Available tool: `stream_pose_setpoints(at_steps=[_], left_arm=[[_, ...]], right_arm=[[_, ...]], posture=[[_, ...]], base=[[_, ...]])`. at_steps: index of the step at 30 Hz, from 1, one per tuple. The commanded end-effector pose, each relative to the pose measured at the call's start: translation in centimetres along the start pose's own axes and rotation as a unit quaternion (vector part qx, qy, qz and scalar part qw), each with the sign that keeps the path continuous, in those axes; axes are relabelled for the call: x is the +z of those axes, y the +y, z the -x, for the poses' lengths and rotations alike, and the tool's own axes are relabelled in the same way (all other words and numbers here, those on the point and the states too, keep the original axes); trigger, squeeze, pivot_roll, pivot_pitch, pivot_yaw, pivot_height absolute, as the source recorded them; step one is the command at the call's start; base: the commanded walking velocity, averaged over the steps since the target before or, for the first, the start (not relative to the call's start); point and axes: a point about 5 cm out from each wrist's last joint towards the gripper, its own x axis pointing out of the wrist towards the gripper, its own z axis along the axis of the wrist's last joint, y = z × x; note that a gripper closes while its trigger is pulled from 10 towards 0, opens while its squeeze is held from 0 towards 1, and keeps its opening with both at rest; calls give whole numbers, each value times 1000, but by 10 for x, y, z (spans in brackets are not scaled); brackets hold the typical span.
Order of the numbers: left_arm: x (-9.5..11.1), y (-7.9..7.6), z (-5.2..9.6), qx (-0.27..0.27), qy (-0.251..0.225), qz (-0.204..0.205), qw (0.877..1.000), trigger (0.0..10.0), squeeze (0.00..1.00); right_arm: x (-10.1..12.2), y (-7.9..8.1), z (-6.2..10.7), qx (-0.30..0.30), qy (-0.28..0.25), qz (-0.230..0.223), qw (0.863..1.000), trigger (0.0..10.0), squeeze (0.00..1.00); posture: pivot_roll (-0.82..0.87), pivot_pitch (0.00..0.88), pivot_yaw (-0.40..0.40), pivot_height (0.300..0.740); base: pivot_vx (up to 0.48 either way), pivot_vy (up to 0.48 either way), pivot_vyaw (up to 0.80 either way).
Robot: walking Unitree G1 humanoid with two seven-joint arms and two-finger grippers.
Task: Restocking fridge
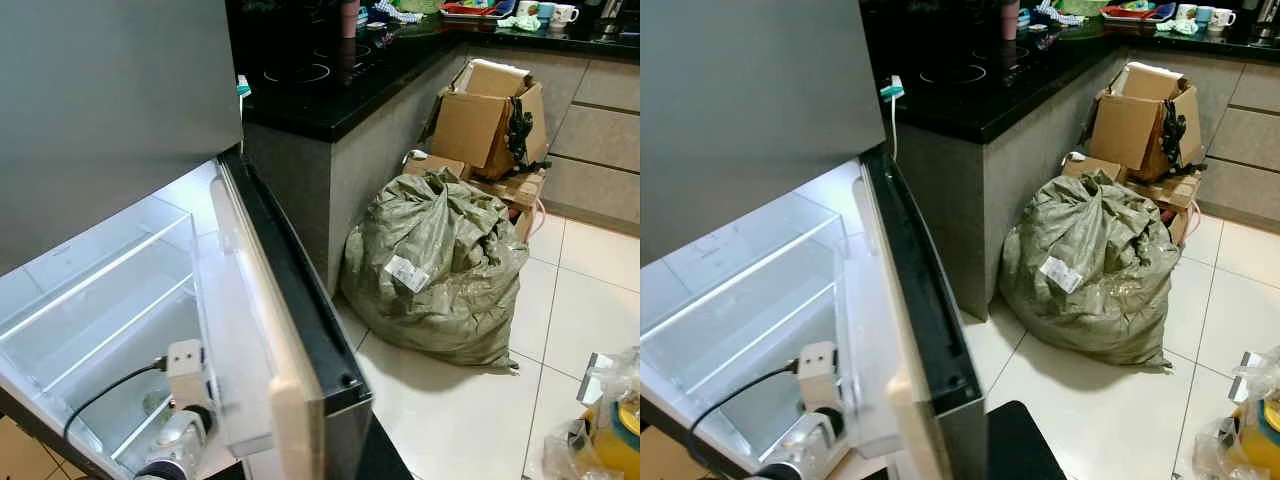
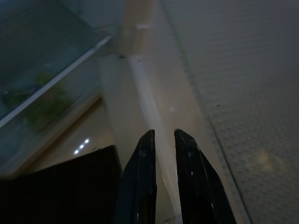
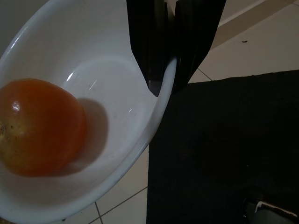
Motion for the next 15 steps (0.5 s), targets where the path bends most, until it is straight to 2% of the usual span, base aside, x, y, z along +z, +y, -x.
stream_pose_setpoints(at_steps=[1,3,8,11,15], left_arm=[[-5,-31,-7,-72,15,-33,997,10000,0],[-7,-37,-8,-86,17,-38,995,10000,0],[-19,-76,-10,-173,45,-86,980,10000,0],[-20,-79,-10,-181,48,-91,978,10000,0],[-31,-91,-7,-212,66,-106,969,10000,0]], right_arm=[[-1,3,0,1,-2,-1,1000,10000,0],[-2,4,0,1,-1,-1,1000,10000,0],[-4,7,0,2,2,-4,1000,10000,0],[-4,7,0,2,2,-5,1000,10000,0],[-4,9,0,3,2,-7,1000,10000,0]], posture=[[-155,0,43,740],[-155,0,43,740],[-163,3,47,740],[-163,3,47,740],[-167,4,53,740]], base=[[0,0,0],[0,0,0],[0,0,0],[0,0,0],[0,0,0]])
